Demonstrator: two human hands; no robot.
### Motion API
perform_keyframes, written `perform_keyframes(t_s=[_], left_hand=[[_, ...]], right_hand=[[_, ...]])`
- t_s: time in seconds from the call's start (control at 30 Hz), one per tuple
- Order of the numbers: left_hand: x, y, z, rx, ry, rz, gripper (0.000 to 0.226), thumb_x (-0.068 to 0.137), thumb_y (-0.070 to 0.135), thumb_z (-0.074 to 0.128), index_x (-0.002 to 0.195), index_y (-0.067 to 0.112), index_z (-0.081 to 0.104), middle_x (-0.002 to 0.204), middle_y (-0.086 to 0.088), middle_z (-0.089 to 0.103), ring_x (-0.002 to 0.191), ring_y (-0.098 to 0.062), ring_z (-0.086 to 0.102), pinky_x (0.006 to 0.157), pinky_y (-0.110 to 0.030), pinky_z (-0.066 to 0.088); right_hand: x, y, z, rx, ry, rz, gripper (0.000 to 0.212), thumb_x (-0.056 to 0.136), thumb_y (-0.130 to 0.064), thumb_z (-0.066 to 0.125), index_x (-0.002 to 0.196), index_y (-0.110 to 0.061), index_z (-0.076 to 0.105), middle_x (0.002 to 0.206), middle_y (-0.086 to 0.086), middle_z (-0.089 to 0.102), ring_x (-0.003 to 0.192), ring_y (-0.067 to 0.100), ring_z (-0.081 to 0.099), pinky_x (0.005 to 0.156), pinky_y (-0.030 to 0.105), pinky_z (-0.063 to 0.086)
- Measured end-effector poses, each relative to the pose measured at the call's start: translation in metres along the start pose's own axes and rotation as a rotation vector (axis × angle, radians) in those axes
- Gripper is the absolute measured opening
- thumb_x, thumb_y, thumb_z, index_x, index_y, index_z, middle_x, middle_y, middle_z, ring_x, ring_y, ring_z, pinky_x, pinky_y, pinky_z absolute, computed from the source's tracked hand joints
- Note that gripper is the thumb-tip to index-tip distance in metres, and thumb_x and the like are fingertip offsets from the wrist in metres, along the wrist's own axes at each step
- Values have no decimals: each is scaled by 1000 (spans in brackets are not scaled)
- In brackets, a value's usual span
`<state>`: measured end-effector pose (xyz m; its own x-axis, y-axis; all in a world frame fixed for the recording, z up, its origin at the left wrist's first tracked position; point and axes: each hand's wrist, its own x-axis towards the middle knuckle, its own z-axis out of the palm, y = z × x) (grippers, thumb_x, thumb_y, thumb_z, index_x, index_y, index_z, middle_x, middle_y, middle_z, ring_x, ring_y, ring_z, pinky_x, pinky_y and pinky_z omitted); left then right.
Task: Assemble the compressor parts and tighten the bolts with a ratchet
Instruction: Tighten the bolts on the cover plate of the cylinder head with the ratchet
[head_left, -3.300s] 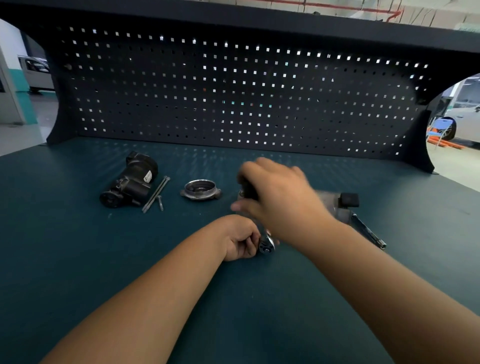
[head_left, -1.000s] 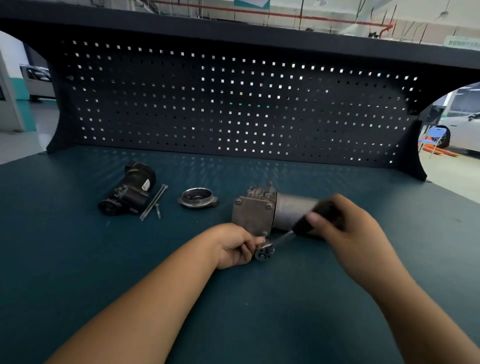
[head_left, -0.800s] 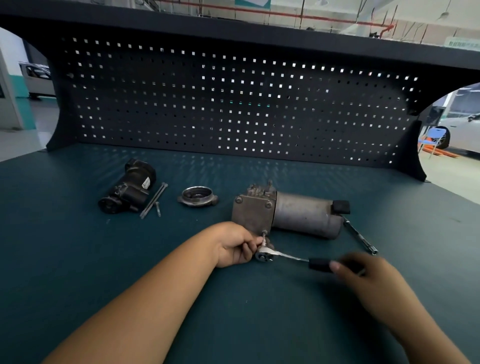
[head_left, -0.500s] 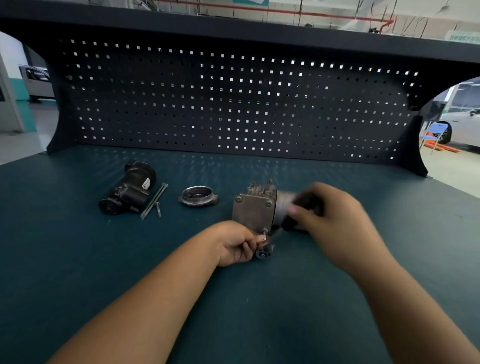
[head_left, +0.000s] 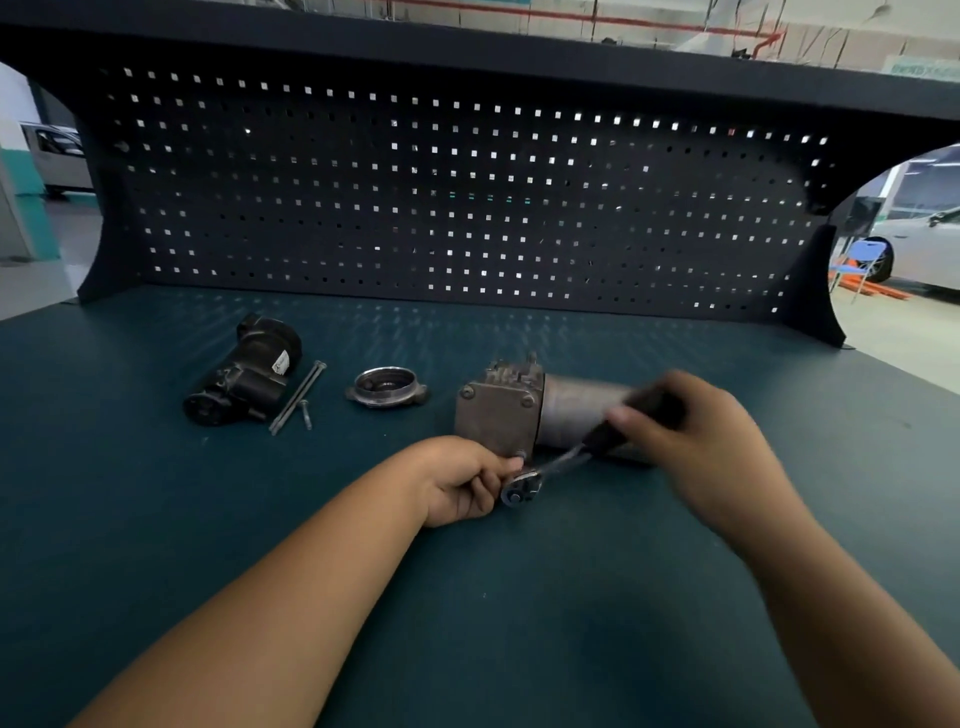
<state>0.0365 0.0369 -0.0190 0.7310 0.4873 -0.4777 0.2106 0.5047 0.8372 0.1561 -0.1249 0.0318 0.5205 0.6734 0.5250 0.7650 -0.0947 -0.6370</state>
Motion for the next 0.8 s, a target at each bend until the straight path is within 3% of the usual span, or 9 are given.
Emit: perform_keyframes(t_s=[0.13, 0.2, 0.37, 0.47, 0.53, 0.6, 0.67, 0.73, 0.8], left_hand=[[-1, 0, 3, 22, -8, -14, 19, 96, 2, 43, 79, 3, 54, 65, -3, 53, 28, 0, 36, 30, -6, 28], [-2, 0, 4, 45, -15, -17, 21, 97, 2, 40, 80, 2, 54, 73, -4, 49, 28, 0, 37, 30, -5, 28], [-2, 0, 5, 47, 11, -3, 19, 96, 1, 42, 80, 3, 53, 68, -3, 47, 29, 0, 38, 31, -6, 29], [-4, 0, 6, 35, 23, 19, 28, 94, -6, 35, 73, 5, 49, 63, -4, 54, 28, 0, 37, 31, -6, 27], [-6, 0, 5, 10, 42, 51, 35, 91, -9, 29, 67, 9, 47, 44, 0, 52, 31, 0, 37, 34, -7, 27], [-9, -1, 4, 8, 65, 99, 38, 92, -7, 30, 63, 10, 48, 39, 2, 47, 44, -4, 39, 45, -12, 32], [-9, -1, 3, 11, 89, 123, 40, 91, -7, 30, 60, 11, 48, 38, 2, 46, 49, -7, 38, 49, -14, 32], [-10, 0, 5, 44, 67, 96, 39, 91, -8, 28, 61, 11, 46, 36, 3, 44, 37, -3, 37, 38, -10, 29], [-9, 1, 7, 87, 41, 42, 37, 90, -9, 28, 65, 8, 47, 38, 3, 50, 29, 0, 35, 32, -6, 25]], right_hand=[[-23, 44, -15, -89, -259, 264, 18, 82, -24, 70, 74, -11, 63, 66, 6, 64, 61, 17, 54, 62, 34, 44], [-25, 46, -14, -61, -282, 293, 17, 81, -24, 71, 75, -10, 65, 64, 5, 64, 59, 17, 54, 61, 33, 45], [3, -9, -10, -68, -98, 32, 23, 71, -35, 74, 71, -15, 63, 64, -2, 61, 61, 14, 55, 55, 27, 40], [17, -58, 23, -123, -171, -169, 30, 71, -41, 74, 76, -17, 58, 65, -9, 55, 60, 5, 48, 49, 17, 32], [22, -83, 53, -189, -258, -279, 30, 76, -42, 72, 85, -18, 57, 78, -5, 57, 73, 14, 52, 60, 26, 38], [24, -94, 78, -248, -331, -365, 28, 80, -40, 69, 88, -17, 54, 88, 0, 54, 88, 21, 54, 70, 31, 40], [26, -94, 90, -259, -360, -386, 28, 84, -39, 66, 90, -16, 52, 91, 0, 50, 92, 23, 53, 74, 33, 40], [27, -87, 85, -215, -303, -373, 31, 84, -40, 65, 98, -14, 57, 94, 1, 54, 91, 21, 52, 75, 31, 40], [26, -77, 69, -132, -186, -358, 31, 83, -39, 66, 96, -12, 58, 86, -2, 55, 79, 17, 48, 64, 25, 32]])
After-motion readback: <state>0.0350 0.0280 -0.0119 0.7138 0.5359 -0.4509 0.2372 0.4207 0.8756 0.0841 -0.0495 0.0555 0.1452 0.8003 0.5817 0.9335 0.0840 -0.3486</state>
